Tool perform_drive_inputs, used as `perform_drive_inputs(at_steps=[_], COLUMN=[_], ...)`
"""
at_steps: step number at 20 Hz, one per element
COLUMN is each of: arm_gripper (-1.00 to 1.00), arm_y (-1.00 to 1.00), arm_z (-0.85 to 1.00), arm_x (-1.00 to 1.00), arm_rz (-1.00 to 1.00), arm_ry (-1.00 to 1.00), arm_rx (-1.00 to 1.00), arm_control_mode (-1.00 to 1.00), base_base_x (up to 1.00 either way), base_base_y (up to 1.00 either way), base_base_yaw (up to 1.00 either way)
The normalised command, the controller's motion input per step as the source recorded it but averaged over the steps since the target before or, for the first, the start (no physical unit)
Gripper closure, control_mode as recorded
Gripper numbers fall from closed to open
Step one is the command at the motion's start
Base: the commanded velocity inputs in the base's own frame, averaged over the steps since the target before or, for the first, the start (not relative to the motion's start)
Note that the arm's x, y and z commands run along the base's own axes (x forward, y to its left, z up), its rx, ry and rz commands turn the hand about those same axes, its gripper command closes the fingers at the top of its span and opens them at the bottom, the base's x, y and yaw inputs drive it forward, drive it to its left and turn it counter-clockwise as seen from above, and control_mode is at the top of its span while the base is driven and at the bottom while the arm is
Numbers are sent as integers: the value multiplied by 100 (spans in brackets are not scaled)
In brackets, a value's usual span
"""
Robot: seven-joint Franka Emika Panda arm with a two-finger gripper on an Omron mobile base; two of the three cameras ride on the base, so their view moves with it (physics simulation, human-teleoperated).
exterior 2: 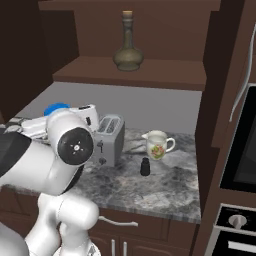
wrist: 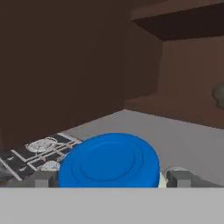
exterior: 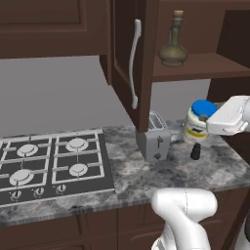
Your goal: There are various items on the counter. Only move the condiments/shakers into the cabinet.
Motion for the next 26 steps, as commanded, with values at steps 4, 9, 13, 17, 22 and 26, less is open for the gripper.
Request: perform_drive_inputs(at_steps=[4,9,13,17,22,26], arm_gripper=[100,100,100,100,100,100], arm_y=[8,14,1,-17,-3,2], arm_z=[100,100,42,4,0,9], arm_x=[0,0,8,3,9,36], arm_rz=[-31,-26,-14,-1,0,-6], arm_ry=[-1,0,0,0,0,2], arm_rx=[0,5,14,26,15,0], arm_control_mode=[-100,-100,-100,-100,-100,-100], base_base_x=[0,0,0,0,0,0], base_base_y=[0,0,0,0,0,0], base_base_yaw=[0,0,0,0,0,0])
